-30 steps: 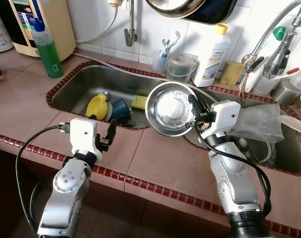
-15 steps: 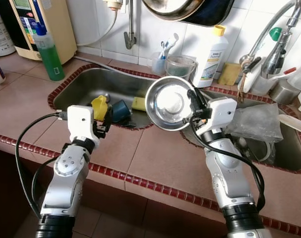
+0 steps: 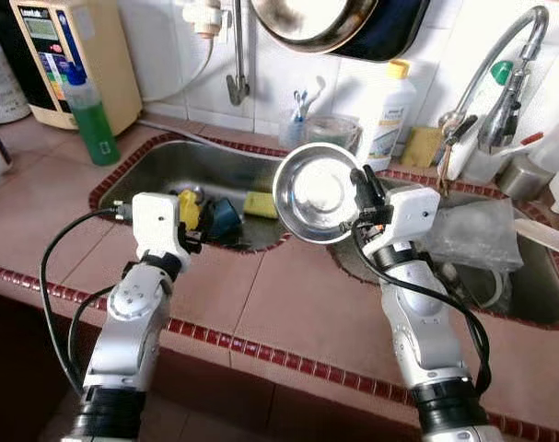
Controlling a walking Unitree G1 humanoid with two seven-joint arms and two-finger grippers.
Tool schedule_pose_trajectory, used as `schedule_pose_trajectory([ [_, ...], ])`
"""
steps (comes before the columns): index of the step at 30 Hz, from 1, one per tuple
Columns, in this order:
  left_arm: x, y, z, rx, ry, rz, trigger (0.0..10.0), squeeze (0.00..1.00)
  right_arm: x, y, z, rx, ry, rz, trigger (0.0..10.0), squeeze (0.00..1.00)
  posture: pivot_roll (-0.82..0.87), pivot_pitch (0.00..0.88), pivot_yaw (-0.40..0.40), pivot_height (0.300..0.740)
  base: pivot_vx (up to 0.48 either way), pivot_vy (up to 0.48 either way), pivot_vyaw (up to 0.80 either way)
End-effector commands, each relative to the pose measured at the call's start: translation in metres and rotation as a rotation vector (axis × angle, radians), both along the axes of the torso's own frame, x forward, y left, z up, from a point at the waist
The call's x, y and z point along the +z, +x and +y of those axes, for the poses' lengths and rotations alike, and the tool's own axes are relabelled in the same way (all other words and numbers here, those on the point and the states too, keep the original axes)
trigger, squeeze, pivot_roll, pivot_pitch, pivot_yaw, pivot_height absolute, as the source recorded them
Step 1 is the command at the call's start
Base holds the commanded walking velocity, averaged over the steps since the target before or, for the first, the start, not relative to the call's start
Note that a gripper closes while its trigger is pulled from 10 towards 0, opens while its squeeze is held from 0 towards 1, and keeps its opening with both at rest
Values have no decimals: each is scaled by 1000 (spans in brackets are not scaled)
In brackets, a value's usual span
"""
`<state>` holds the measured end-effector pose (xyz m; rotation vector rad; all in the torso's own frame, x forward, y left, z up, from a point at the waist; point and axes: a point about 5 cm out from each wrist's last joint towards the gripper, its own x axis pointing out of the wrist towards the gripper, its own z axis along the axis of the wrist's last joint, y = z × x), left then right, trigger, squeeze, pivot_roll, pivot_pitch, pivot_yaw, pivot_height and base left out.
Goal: Kitchen organization
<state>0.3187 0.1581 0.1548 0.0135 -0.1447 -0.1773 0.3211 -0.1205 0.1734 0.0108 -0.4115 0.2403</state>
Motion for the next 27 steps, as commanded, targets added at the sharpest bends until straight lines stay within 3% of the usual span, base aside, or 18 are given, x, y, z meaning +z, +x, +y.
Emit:
schedule_pose_trajectory([
  [1, 0, 2, 1, 6, -8, 1, 10000, 0, 5, 3, -1, -3, -3, -21, 10000, 0, -47, 0, -5, 740, 349, 0, 0],
  [9, 3, 5, 1, 4, -7, -17, 10000, 0, 8, 7, -1, -9, -3, -34, 10000, 0, -43, 0, -2, 740, 318, 0, 0],
  [13, 7, 5, 1, 4, -15, -54, 10000, 0, 9, 9, 1, -7, -3, -37, 10000, 0, -42, 0, 1, 740, 0, 0, 0],
  [27, 1, 7, -1, -7, -25, -15, 10000, 0, 8, 11, 1, -4, -14, -43, 10000, 0, -40, 0, -7, 740, 0, 55, 0],
])
